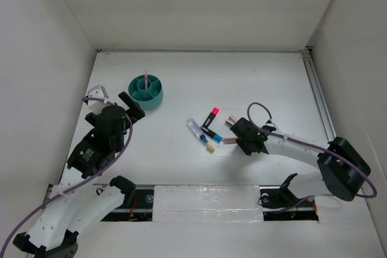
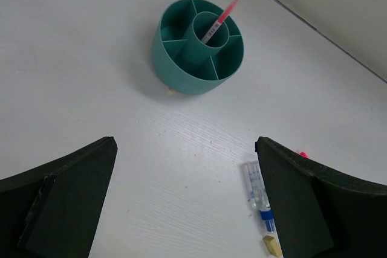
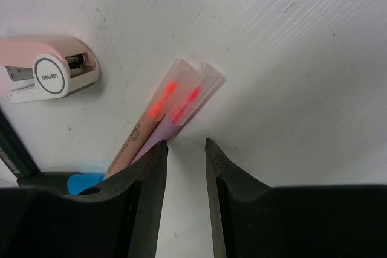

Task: Sort the stationery into containers
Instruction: Pick up the pen from the center of the board.

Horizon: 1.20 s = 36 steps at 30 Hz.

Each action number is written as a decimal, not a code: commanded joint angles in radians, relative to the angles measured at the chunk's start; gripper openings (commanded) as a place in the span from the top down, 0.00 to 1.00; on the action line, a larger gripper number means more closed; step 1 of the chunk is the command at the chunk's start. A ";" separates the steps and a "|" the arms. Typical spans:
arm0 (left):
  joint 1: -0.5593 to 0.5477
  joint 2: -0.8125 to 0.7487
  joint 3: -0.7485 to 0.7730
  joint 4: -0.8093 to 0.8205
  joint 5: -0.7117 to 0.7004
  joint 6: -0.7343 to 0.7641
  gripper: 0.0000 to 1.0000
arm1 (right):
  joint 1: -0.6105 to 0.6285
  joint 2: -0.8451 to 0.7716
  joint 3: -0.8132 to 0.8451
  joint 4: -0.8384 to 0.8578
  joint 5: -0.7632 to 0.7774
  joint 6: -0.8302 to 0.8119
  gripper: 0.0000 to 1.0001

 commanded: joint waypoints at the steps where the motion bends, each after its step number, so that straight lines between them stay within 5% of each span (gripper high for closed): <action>1: 0.005 -0.007 -0.007 0.034 -0.004 0.013 0.00 | -0.007 -0.007 0.030 0.017 -0.006 -0.019 0.63; 36: 0.005 -0.007 -0.007 0.034 0.005 0.022 0.00 | -0.025 -0.033 0.012 0.106 0.002 -0.056 0.64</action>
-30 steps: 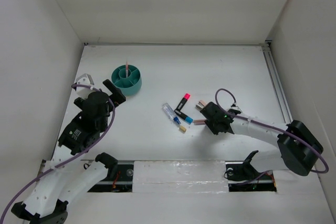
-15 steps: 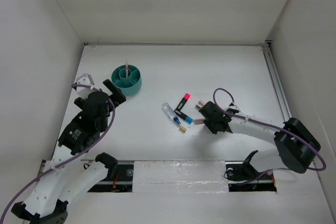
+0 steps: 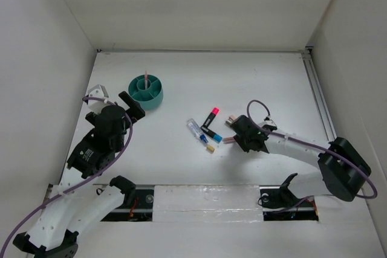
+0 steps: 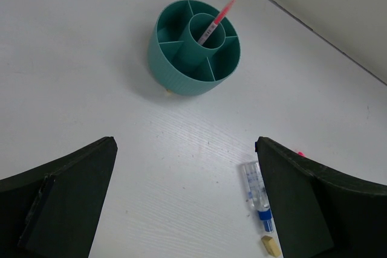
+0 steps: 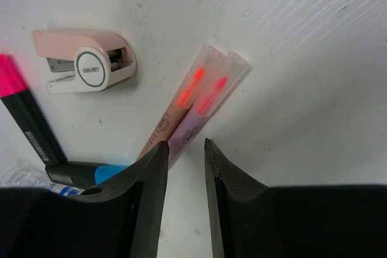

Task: Sort the stationery into containers
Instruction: Pick up the pen from the center of the board.

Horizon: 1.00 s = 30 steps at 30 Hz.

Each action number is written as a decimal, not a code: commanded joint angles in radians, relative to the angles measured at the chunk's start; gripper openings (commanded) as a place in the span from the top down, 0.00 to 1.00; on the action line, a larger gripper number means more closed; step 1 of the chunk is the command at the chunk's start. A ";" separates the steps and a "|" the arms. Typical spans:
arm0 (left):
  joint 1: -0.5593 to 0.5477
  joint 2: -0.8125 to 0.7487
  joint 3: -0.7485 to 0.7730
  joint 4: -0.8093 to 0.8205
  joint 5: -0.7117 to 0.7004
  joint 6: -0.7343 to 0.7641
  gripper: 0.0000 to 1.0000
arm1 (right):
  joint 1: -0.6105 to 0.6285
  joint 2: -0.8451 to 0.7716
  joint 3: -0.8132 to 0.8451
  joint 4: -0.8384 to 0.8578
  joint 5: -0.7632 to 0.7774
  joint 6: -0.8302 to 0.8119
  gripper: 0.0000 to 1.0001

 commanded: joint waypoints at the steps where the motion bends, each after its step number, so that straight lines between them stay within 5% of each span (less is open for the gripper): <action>1: 0.005 -0.007 -0.007 0.022 -0.011 0.014 0.00 | -0.012 -0.033 0.003 0.043 0.016 -0.007 0.64; 30: 0.005 -0.007 -0.007 0.022 -0.011 0.005 0.00 | -0.050 0.114 0.048 0.032 -0.047 -0.057 0.64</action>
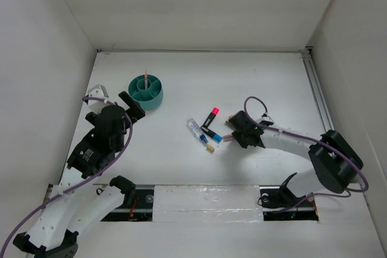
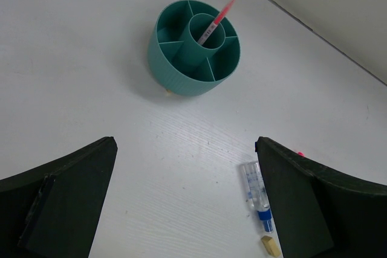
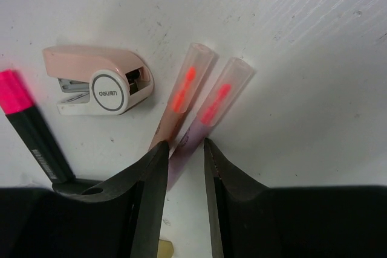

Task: Sort the stationery into containers
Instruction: Pick up the pen from the center of the board.

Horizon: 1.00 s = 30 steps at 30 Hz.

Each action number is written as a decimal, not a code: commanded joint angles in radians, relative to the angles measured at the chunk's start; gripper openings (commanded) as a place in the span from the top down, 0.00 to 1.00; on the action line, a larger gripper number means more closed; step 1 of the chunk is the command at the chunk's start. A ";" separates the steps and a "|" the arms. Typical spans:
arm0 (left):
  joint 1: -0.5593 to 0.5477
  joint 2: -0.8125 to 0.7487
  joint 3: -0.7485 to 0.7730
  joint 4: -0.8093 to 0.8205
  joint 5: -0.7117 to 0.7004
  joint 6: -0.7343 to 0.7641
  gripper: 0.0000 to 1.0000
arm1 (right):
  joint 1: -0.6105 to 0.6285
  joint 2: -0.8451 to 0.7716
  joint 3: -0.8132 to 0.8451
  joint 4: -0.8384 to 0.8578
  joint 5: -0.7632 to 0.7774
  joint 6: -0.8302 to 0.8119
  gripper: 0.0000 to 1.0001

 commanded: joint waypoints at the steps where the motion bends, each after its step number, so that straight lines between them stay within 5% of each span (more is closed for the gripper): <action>1: 0.005 -0.007 -0.007 0.021 -0.010 0.006 0.00 | -0.006 0.027 0.019 -0.025 -0.044 -0.026 0.64; 11: 0.005 -0.007 -0.007 0.011 -0.019 0.006 0.00 | -0.006 0.101 0.050 -0.157 -0.104 -0.056 0.70; 23: 0.005 -0.016 -0.007 0.011 -0.010 0.006 0.00 | 0.004 0.092 0.011 -0.157 -0.136 -0.065 1.00; 30: 0.005 -0.016 -0.007 0.011 -0.010 0.006 0.00 | 0.068 0.025 0.011 -0.238 -0.127 -0.011 1.00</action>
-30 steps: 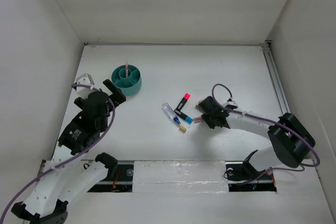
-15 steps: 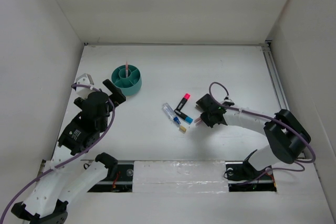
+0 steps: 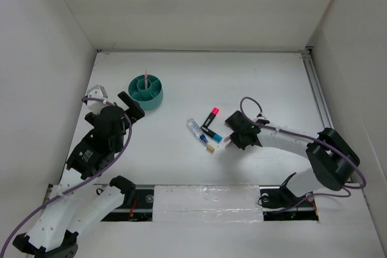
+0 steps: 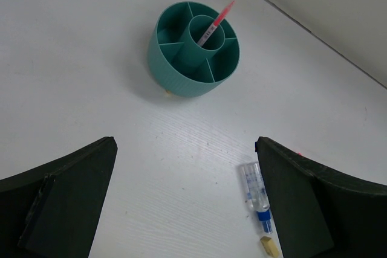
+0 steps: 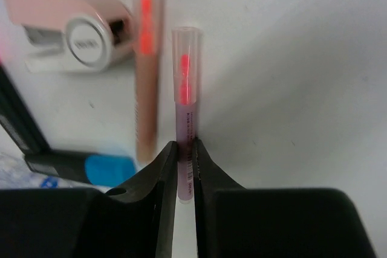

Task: Sort the stationery into containers
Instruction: Pick up the pen from the center of the board.

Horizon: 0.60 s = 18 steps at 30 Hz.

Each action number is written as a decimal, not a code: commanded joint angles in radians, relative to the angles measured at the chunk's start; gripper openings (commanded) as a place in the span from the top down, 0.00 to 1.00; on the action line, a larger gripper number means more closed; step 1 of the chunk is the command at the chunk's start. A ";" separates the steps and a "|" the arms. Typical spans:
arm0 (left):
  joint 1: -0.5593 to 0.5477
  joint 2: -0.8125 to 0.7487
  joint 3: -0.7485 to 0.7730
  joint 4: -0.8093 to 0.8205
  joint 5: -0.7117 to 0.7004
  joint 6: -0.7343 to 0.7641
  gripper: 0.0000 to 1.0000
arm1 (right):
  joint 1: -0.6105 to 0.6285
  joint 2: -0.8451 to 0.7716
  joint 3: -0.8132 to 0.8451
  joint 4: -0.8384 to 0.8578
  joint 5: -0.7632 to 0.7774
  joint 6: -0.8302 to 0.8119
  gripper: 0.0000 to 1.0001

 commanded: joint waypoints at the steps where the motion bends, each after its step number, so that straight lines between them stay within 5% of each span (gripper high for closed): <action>1: 0.005 -0.008 -0.007 0.012 -0.008 0.006 0.00 | 0.059 -0.040 -0.037 -0.195 -0.027 0.033 1.00; 13: 0.005 0.001 -0.007 -0.009 -0.055 -0.028 0.00 | 0.183 -0.263 0.123 -0.284 0.142 -0.014 1.00; 18: 0.005 -0.019 0.002 -0.052 -0.111 -0.080 0.00 | 0.192 -0.246 0.232 0.082 0.174 -0.468 1.00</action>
